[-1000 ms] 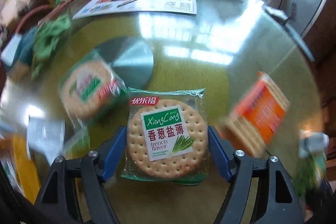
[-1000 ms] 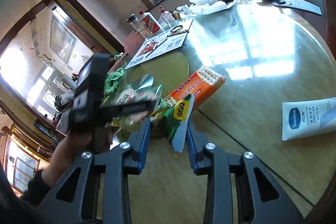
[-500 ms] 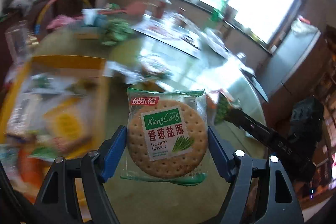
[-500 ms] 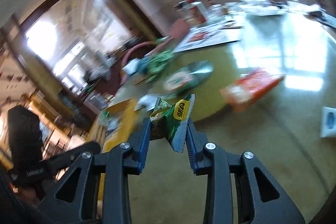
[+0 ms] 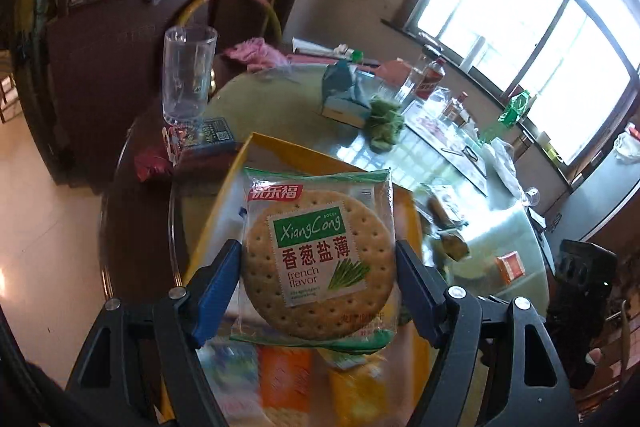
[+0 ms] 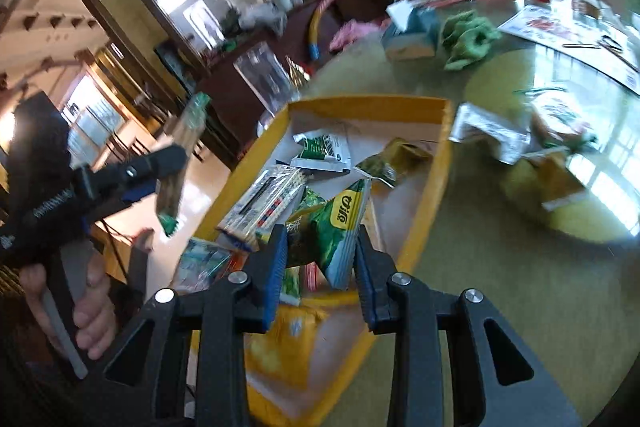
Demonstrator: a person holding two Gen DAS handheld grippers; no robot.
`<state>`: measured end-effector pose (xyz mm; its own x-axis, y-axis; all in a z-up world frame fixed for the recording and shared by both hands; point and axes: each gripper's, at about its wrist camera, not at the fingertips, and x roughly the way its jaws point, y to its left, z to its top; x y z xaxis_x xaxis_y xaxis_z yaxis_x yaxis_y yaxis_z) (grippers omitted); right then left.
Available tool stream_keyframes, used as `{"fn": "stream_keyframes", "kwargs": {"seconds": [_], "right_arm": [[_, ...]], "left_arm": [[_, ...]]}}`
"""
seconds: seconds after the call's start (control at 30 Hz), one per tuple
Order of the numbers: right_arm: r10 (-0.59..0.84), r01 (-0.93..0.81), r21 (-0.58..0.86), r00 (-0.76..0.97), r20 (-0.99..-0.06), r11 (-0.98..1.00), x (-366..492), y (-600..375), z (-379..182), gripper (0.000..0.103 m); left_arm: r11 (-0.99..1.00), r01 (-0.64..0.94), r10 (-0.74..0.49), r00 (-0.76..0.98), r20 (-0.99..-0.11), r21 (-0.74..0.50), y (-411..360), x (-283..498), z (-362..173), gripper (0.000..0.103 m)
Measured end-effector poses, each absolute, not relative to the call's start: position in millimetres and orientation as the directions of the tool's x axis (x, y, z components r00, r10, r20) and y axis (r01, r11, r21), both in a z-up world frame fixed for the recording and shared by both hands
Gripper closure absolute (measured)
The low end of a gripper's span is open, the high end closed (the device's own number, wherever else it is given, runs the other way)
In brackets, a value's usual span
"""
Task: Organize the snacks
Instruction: 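Carry both packets over the yellow tray and open both tools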
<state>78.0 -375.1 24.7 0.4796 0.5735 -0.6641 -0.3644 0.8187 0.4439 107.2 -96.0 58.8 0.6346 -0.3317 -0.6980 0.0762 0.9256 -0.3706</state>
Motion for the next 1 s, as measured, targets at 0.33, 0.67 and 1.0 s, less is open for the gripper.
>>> {"fn": "stream_keyframes", "kwargs": {"seconds": [0.33,0.67,1.0], "right_arm": [[0.506,-0.363,0.373,0.413,-0.757,0.854,141.4,-314.3,4.5,0.069],[0.513,-0.339,0.397,0.406,-0.756,0.853,149.3,-314.4,-5.6,0.035],[0.531,-0.299,0.442,0.551,-0.644,0.846,76.9,-400.5,34.8,0.027]], "left_arm": [[0.949,0.095,-0.305,0.524,-0.795,-0.301,-96.9,166.7,18.7,0.027],[0.969,0.082,-0.244,0.475,-0.846,-0.233,-99.8,186.5,1.5,0.026],[0.983,0.105,-0.181,0.624,-0.76,-0.148,-123.1,131.1,42.8,0.02]]}}
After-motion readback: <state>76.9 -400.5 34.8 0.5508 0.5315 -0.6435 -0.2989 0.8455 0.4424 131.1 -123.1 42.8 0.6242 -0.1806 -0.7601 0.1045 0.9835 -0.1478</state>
